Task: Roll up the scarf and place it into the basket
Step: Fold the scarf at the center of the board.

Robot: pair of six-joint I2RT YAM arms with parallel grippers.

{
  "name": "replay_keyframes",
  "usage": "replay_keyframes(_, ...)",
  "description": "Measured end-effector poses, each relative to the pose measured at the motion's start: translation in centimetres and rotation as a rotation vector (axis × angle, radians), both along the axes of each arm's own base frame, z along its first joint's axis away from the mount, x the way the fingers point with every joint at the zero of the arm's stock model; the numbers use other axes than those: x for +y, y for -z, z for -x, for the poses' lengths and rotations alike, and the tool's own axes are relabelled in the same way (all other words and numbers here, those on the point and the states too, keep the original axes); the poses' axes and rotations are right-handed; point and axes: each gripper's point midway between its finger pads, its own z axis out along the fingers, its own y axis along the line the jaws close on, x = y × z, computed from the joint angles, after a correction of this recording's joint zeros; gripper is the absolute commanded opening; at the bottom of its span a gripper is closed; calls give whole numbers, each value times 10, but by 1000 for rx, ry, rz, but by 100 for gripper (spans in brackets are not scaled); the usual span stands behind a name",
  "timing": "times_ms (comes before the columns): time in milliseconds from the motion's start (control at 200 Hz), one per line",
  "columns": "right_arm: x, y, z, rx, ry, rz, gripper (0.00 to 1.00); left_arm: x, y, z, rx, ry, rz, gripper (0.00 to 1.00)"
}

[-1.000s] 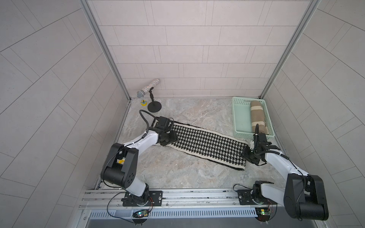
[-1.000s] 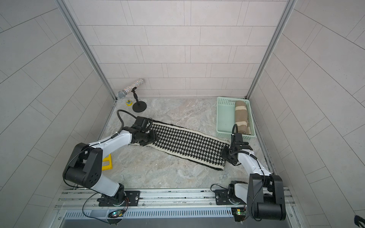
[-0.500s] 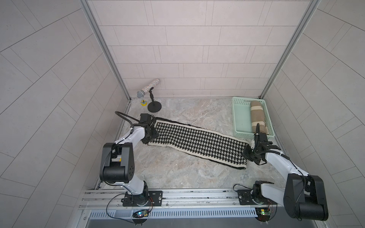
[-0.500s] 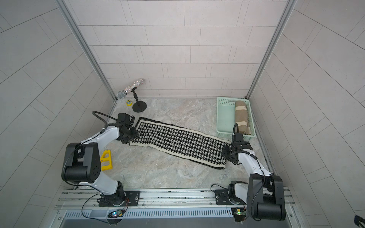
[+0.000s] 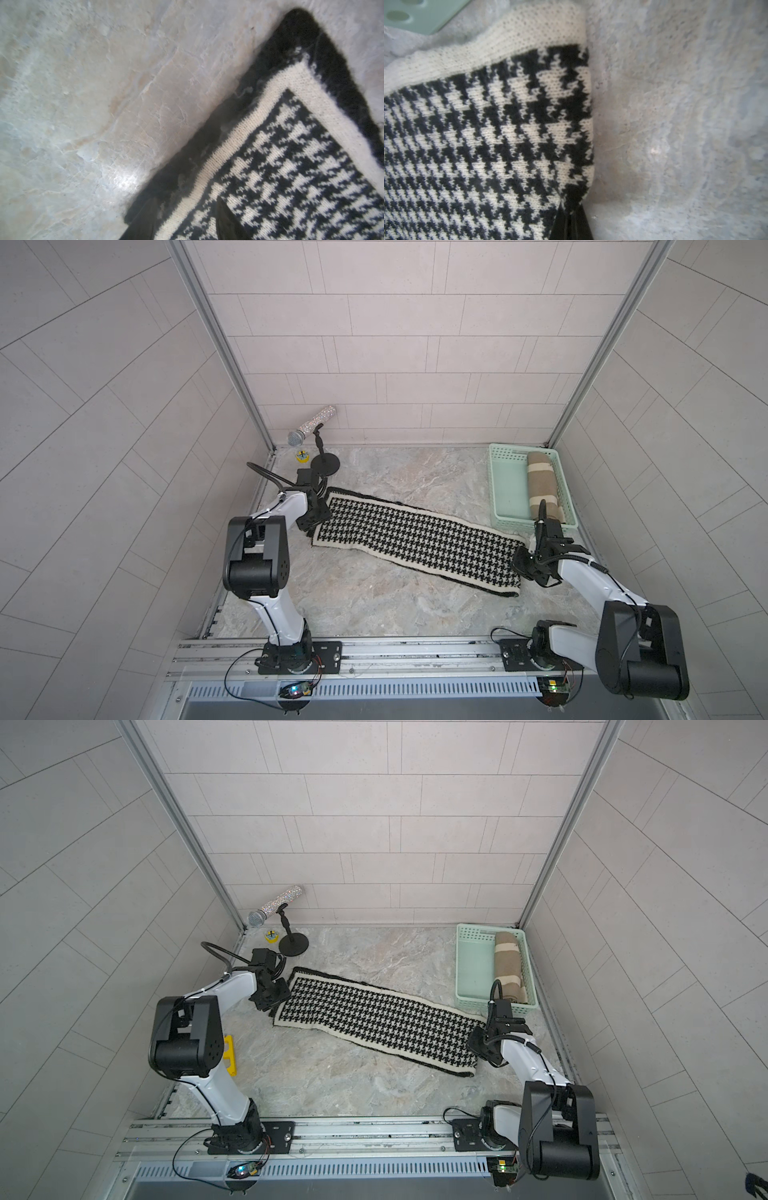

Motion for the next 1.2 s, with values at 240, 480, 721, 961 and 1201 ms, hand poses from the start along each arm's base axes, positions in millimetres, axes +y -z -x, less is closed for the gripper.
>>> replay_keyframes(240,-1,0,0,1,4,4,0,-2,15,2,41,13,11,20)
replay_keyframes(480,-3,0,0,3,9,13,0,-1,14,2,39,10,6,0)
replay_keyframes(721,-7,1,1,6,21,20,0,-1,2,-7,20,18,-1,0)
replay_keyframes(961,-14,-1,3,4,34,29,0,-4,-27,-35,-64,51,10,0)
replay_keyframes(1201,-14,0,7,19,23,31,0,-3,-28,-38,-53,58,17,0)
